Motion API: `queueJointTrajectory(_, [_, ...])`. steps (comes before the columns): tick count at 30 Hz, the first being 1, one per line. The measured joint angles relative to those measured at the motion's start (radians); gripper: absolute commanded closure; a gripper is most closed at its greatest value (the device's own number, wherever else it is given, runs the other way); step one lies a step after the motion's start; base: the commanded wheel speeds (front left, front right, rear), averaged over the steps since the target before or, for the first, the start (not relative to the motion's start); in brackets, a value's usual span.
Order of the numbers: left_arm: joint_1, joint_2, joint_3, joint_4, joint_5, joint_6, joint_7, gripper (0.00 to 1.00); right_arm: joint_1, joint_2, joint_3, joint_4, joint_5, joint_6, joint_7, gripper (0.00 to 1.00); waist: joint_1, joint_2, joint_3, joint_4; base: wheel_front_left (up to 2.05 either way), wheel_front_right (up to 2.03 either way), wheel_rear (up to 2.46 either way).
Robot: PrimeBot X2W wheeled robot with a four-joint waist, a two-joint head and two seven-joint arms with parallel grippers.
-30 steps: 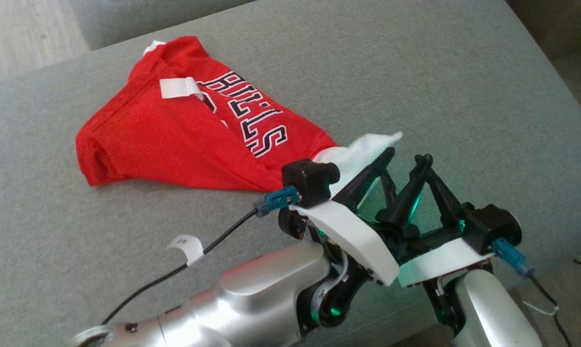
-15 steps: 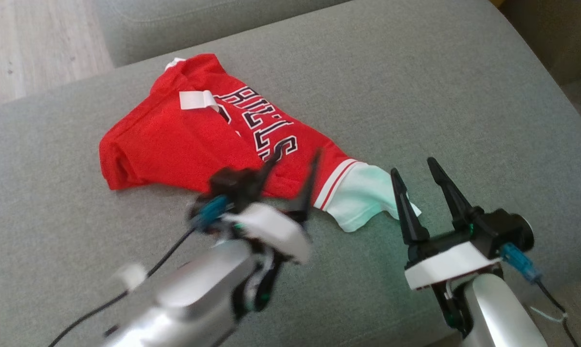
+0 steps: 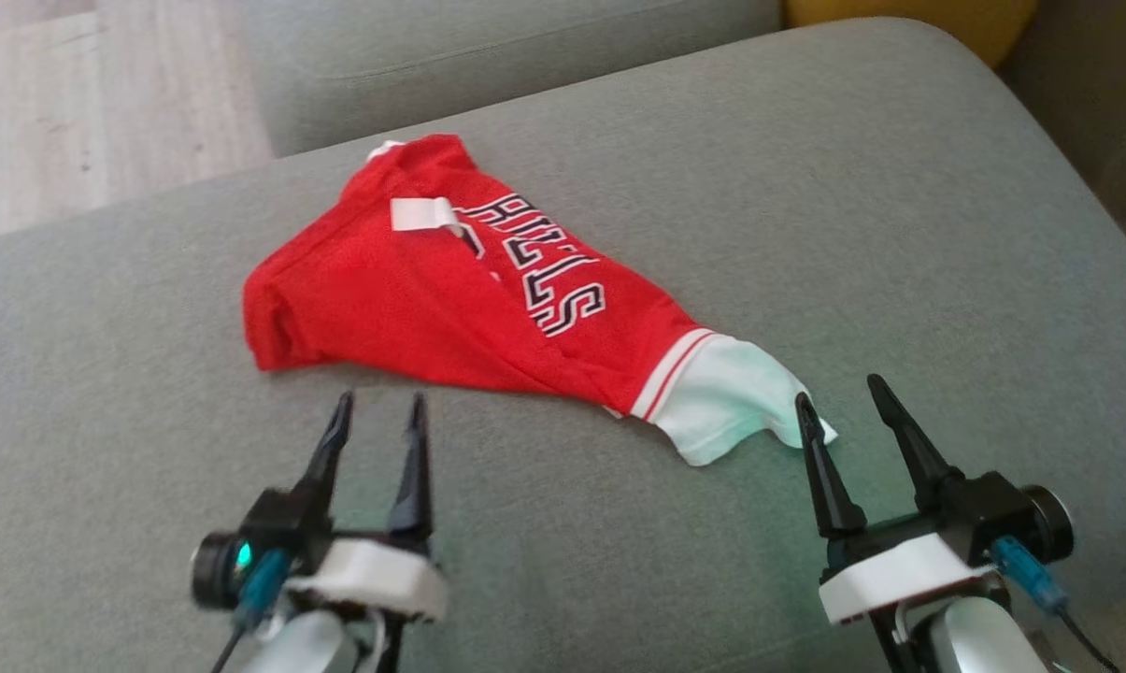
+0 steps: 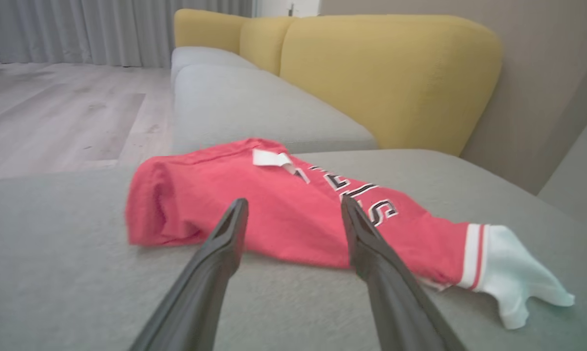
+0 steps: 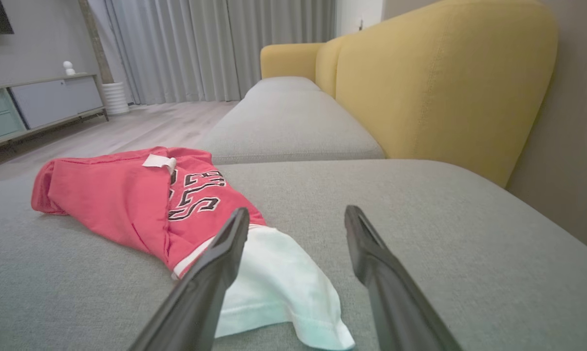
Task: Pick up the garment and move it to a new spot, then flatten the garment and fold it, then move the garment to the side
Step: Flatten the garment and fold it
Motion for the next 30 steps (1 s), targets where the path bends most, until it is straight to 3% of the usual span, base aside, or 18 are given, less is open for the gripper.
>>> queueJointTrajectory(5, [0.057,-0.002,0.078,0.018,0.058,-0.035,0.0,0.0,0.0,0.0,-0.006,-0.006,-0.009,0.0,0.0,0.0,0.0,0.0,0.002,0.024,0.0,0.0,0.0])
queueJointTrajectory(11, [0.024,-0.017,0.112,0.079,0.117,-0.114,0.0,0.0,-0.011,0.0,0.008,-0.019,-0.008,0.0,0.0,0.0,0.0001,0.0,0.043,0.03,0.0,0.0,0.0])
queueJointTrajectory(21, [-0.443,-0.06,0.082,0.288,0.173,-0.209,0.113,0.0,-0.151,0.0,0.076,-0.067,0.032,0.0,0.0,0.0,0.0004,0.0,0.195,0.002,0.0,0.0,0.0])
queueJointTrajectory(30, [-0.711,-0.051,0.083,0.523,0.209,-0.227,0.212,0.0,-0.217,0.0,0.102,-0.087,0.065,0.0,0.0,0.0,0.0005,-0.0001,0.342,-0.052,0.0,0.0,0.0])
